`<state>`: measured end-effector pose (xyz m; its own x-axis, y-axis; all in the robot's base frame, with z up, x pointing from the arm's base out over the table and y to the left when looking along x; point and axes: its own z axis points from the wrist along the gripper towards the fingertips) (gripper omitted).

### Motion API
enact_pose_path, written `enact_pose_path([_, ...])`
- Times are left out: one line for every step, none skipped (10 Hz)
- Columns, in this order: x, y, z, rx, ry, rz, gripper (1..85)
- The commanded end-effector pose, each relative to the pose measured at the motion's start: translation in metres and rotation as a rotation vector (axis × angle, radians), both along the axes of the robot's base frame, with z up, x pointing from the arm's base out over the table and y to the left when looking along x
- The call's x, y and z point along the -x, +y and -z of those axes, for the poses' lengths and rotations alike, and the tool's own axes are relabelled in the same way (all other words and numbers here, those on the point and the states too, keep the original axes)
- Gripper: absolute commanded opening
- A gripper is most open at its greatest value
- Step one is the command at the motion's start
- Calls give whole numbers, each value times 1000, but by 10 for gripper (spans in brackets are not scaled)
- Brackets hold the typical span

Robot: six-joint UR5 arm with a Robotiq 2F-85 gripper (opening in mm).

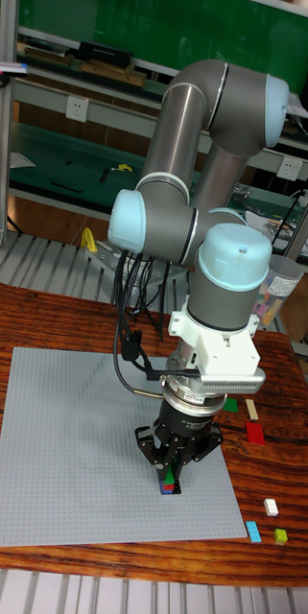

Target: Build with small Lego blocks

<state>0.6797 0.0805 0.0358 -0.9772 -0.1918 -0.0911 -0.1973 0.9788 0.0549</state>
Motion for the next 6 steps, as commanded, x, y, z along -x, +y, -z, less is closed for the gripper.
enact_pose_path([-2, 5, 1, -19, -4, 20, 13])
enact_pose_path([-2, 5, 2, -22, -7, 19, 13])
enact_pose_path([-2, 5, 3, -27, -8, 17, 13])
enact_pose_path([-1, 5, 4, -31, -10, 16, 13])
enact_pose_path([0, 4, 5, -33, -10, 16, 13])
enact_pose_path([1, 4, 5, -33, -11, 16, 13])
